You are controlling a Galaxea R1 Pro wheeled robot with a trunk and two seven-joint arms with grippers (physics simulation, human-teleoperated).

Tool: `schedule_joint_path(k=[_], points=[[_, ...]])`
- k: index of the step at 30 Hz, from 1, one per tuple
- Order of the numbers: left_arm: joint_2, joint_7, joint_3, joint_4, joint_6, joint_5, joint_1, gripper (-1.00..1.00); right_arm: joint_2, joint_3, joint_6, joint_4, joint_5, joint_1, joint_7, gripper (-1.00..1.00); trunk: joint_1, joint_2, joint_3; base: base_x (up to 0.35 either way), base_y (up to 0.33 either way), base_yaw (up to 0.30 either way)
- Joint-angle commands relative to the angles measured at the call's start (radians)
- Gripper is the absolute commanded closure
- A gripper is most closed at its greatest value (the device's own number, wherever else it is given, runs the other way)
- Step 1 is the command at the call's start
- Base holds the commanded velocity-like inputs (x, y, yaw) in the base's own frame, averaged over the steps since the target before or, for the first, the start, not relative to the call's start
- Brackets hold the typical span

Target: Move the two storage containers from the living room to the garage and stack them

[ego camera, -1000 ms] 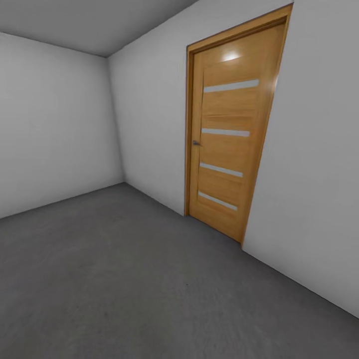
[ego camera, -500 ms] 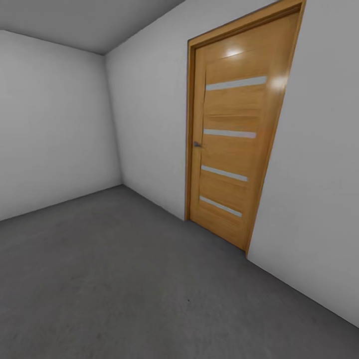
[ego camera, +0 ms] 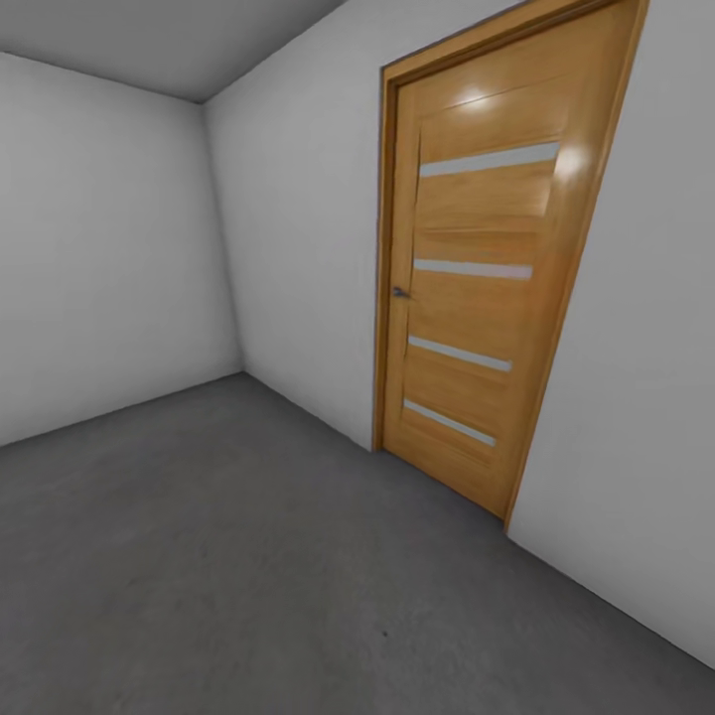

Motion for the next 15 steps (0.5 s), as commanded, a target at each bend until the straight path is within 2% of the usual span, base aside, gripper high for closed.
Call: schedule_joint_path(k=[1,6,15], points=[[0.000,0.000,0.000,-0.001,-0.002,0.008,0.000,-1.00,0.001,0.001,-0.005,0.002,0.011,0.000,-0.002,-1.00,0.001,0.000,-0.001,0.331,0.082,0.000],[0.000,0.000,0.000,-0.001,-0.002,0.008,0.000,-1.00,0.004,-0.002,-0.006,0.002,0.071,0.000,-0.002,-1.00,0.001,0.000,-0.001,0.331,0.084,0.000],[0.000,0.000,0.000,-0.001,-0.002,0.008,0.000,-1.00,0.003,-0.003,-0.008,0.002,0.081,0.000,-0.003,-1.00,0.001,0.000,-0.001,0.331,0.088,0.000]])
